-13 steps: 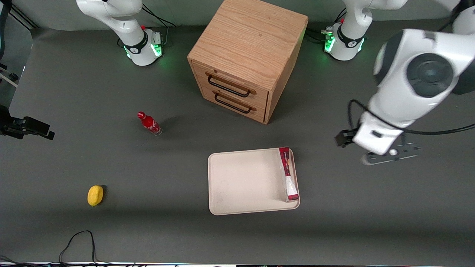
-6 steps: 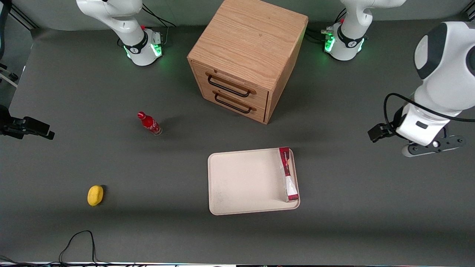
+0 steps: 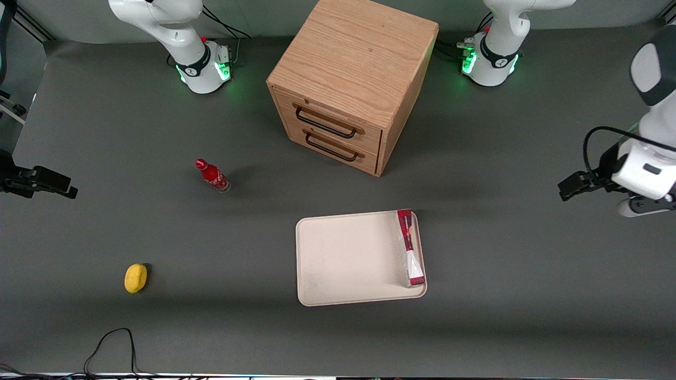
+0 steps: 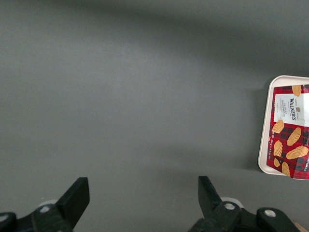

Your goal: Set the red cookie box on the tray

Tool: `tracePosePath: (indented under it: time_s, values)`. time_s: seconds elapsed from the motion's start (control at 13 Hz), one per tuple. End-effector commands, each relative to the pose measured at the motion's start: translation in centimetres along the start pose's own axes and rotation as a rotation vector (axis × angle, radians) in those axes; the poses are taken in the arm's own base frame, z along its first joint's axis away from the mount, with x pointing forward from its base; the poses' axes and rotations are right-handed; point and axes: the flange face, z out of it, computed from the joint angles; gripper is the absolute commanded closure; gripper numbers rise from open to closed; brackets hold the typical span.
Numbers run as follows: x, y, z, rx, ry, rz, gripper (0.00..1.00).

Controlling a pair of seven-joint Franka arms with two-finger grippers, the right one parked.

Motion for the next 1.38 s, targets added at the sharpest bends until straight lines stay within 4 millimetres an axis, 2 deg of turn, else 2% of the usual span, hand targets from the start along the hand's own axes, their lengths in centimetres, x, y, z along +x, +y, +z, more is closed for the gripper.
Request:
tracePosePath:
  time_s: [0.0, 0.08, 0.54, 0.69, 0.85, 1.31]
  values:
    - [-0.4, -0.9, -3.2, -0.031, -0.024, -0.002, 0.00]
    - [-0.6, -0.8, -3.7, -0.039, -0.039, -0.002, 0.00]
    - [-1.9, -0.1, -3.6, -0.044, -0.116, 0.041, 0.00]
    - [-1.8, -0.2, -3.8, -0.044, -0.116, 0.050, 0.00]
    - [-1.9, -0.7, -4.9, -0.044, -0.131, 0.095, 0.00]
    - [-1.9, -0.3, -4.8, -0.034, -0.127, 0.106, 0.00]
